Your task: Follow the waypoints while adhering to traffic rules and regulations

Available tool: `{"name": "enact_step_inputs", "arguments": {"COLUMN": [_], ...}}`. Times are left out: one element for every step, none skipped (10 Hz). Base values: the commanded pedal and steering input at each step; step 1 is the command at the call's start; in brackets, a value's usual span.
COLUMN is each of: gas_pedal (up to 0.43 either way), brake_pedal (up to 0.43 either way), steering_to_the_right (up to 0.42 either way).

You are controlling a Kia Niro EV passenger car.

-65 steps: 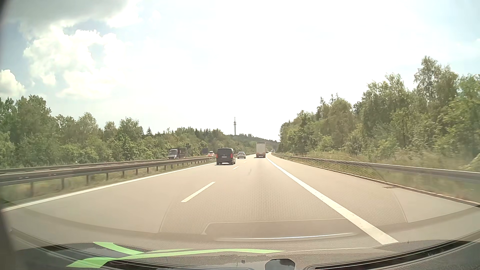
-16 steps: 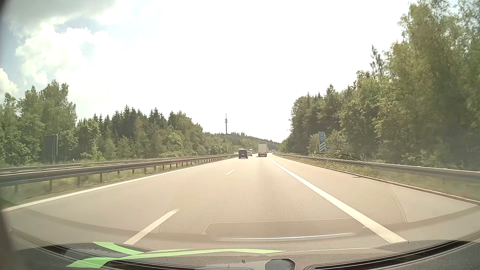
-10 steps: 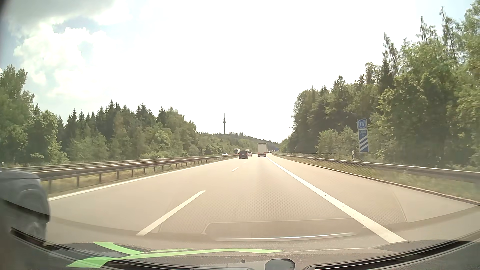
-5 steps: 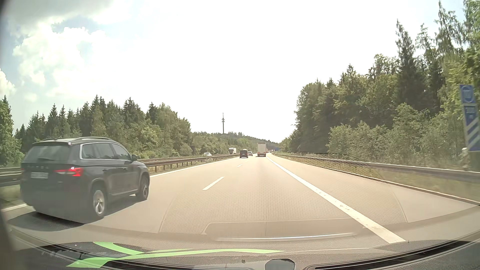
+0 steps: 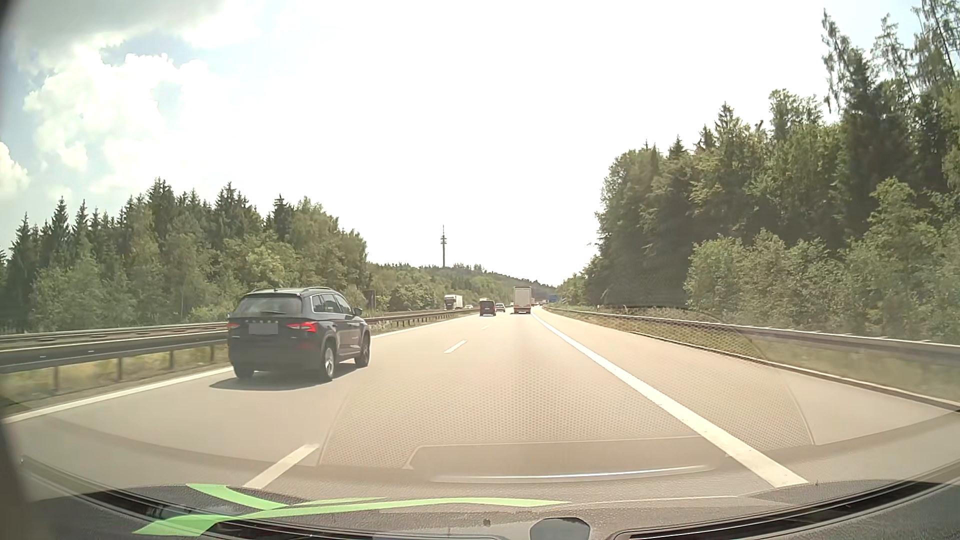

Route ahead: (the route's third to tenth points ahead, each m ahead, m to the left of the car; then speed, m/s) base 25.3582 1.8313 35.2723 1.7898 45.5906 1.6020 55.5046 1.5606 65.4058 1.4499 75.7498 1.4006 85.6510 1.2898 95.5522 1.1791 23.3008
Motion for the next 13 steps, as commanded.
{"name": "enact_step_inputs", "arguments": {"gas_pedal": [0.248,0.248,0.248,0.248,0.248,0.248,0.248,0.248,0.248,0.248,0.248,0.248,0.248], "brake_pedal": [0.000,0.000,0.000,0.000,0.000,0.000,0.000,0.000,0.000,0.000,0.000,0.000,0.000], "steering_to_the_right": [-0.002,-0.002,-0.003,-0.003,-0.002,-0.003,-0.003,-0.003,-0.003,-0.003,-0.003,-0.004,-0.003]}}
